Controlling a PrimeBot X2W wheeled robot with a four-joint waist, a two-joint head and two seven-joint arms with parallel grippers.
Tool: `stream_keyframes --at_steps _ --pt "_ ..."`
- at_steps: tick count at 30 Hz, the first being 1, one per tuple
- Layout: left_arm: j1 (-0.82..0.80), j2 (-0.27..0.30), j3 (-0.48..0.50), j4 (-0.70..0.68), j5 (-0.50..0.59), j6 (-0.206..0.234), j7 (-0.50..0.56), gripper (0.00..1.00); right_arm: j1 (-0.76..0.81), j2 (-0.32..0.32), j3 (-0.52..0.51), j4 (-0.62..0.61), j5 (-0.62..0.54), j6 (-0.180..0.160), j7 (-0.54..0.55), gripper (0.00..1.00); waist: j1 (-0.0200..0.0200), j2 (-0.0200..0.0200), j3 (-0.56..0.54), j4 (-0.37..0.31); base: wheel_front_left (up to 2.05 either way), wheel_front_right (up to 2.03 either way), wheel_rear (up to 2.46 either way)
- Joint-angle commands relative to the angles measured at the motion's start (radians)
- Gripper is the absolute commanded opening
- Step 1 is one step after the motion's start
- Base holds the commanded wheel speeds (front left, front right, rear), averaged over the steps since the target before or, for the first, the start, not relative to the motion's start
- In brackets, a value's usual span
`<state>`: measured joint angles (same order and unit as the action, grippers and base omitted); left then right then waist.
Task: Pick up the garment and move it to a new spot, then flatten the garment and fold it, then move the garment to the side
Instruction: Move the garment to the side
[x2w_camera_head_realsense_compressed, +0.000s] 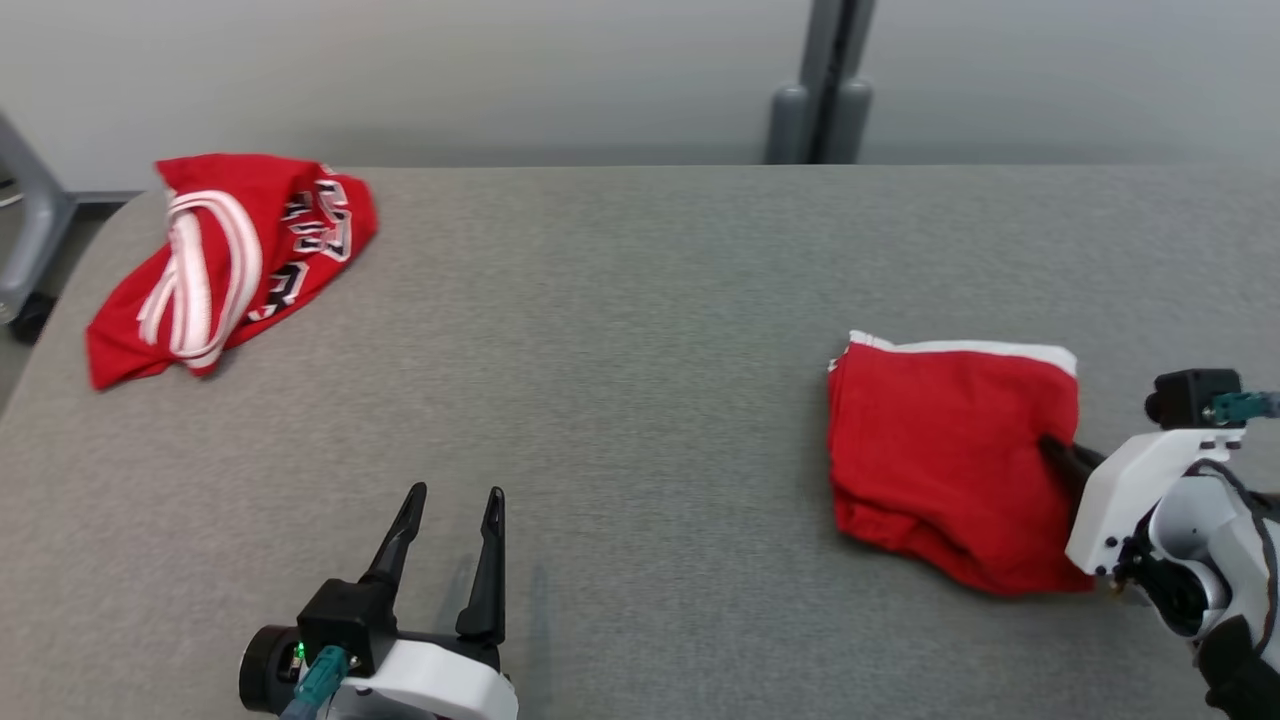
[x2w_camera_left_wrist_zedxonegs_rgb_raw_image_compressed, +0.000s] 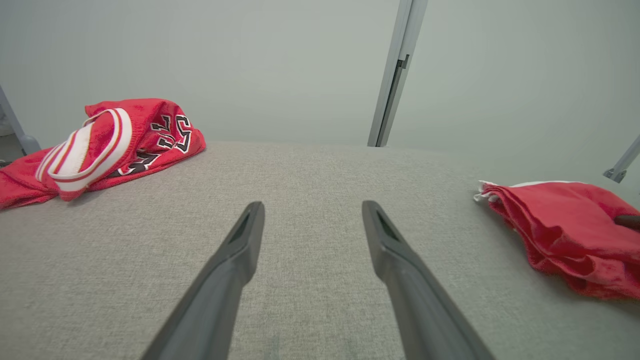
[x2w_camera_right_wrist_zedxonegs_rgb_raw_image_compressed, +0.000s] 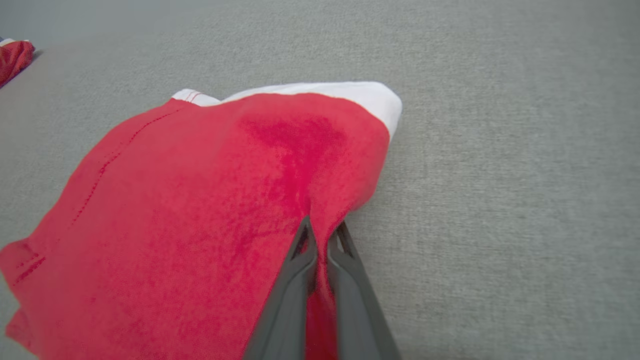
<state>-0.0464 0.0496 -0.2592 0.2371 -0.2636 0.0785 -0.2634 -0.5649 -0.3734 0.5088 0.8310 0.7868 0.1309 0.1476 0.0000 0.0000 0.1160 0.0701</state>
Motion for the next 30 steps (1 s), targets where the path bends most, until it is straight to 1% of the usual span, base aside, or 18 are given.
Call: stream_keyframes --at_steps 1,8,11,14,20,25,26,30 --pt "-0.016 0.003 -0.001 -0.002 0.009 -0.002 -0.002 1.00 -0.020 -0.013 0.001 0.008 0.010 0.000 -0.018 0.00 0.0000 0.0000 0.020 -0.069 0.00 0.00 0.00" --pt "-0.048 0.009 -0.020 0.011 0.026 -0.011 -0.002 1.00 -0.055 -0.036 0.007 0.029 0.030 0.000 -0.063 0.00 0.0000 0.0000 0.057 -0.192 0.00 0.00 0.00" --pt "-0.067 0.014 -0.027 0.013 0.030 -0.013 0.000 1.00 -0.075 -0.039 0.008 0.040 0.032 0.000 -0.088 0.00 0.0000 0.0000 0.077 -0.226 0.00 0.00 0.00" --pt "-0.084 0.019 -0.035 0.012 0.037 -0.015 0.004 1.00 -0.093 -0.039 0.014 0.059 0.025 0.000 -0.113 0.00 0.0000 0.0000 0.099 -0.243 0.00 0.00 0.00" --pt "-0.111 0.029 -0.041 -0.003 0.044 -0.014 0.011 1.00 -0.153 -0.056 0.017 0.112 0.014 0.000 -0.155 0.00 0.0000 0.0000 0.142 -0.239 0.00 0.00 0.00" --pt "-0.124 0.035 -0.042 -0.018 0.042 -0.008 0.017 1.00 -0.213 -0.097 0.019 0.162 -0.014 0.000 -0.190 0.00 0.0000 0.0000 0.179 -0.205 0.00 0.00 0.00" --pt "-0.124 0.035 -0.042 -0.018 0.042 -0.008 0.017 1.00 -0.213 -0.097 0.019 0.162 -0.014 0.000 -0.190 0.00 0.0000 0.0000 0.179 -0.205 0.00 0.00 0.00" --pt "-0.136 0.039 -0.047 -0.037 0.044 -0.006 0.023 1.00 -0.263 -0.141 0.016 0.201 -0.033 0.000 -0.208 0.00 0.0000 0.0000 0.212 -0.173 0.00 0.00 0.00"
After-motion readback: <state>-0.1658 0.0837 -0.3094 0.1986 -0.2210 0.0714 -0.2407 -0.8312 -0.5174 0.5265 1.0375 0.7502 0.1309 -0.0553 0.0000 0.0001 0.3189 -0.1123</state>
